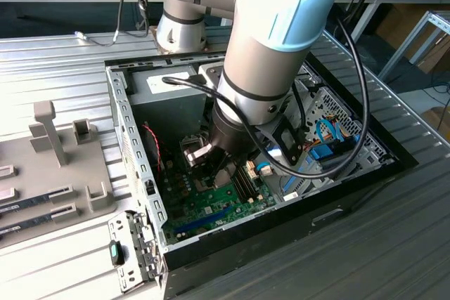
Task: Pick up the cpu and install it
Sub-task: 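Pick up the cpu and move it towards the insertion slot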
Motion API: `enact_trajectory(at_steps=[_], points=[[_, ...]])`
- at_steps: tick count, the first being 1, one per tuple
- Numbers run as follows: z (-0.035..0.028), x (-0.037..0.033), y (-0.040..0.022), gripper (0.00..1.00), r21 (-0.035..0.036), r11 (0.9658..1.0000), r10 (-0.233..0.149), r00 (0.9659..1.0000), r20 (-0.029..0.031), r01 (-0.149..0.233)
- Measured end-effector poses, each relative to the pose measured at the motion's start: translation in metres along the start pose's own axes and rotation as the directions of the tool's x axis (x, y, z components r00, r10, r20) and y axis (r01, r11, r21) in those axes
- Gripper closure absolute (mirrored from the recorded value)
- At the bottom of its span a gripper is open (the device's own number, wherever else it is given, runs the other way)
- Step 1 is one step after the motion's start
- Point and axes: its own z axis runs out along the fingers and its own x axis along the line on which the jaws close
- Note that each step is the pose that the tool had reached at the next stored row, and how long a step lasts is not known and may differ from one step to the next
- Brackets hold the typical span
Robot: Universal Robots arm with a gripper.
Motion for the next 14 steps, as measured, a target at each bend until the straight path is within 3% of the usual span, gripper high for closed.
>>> enact_trajectory(at_steps=[14], points=[[0.0032,0.0001,-0.0001,0.53,0.0000,1.0000,0.000,1.0000,0.0000,0.000]])
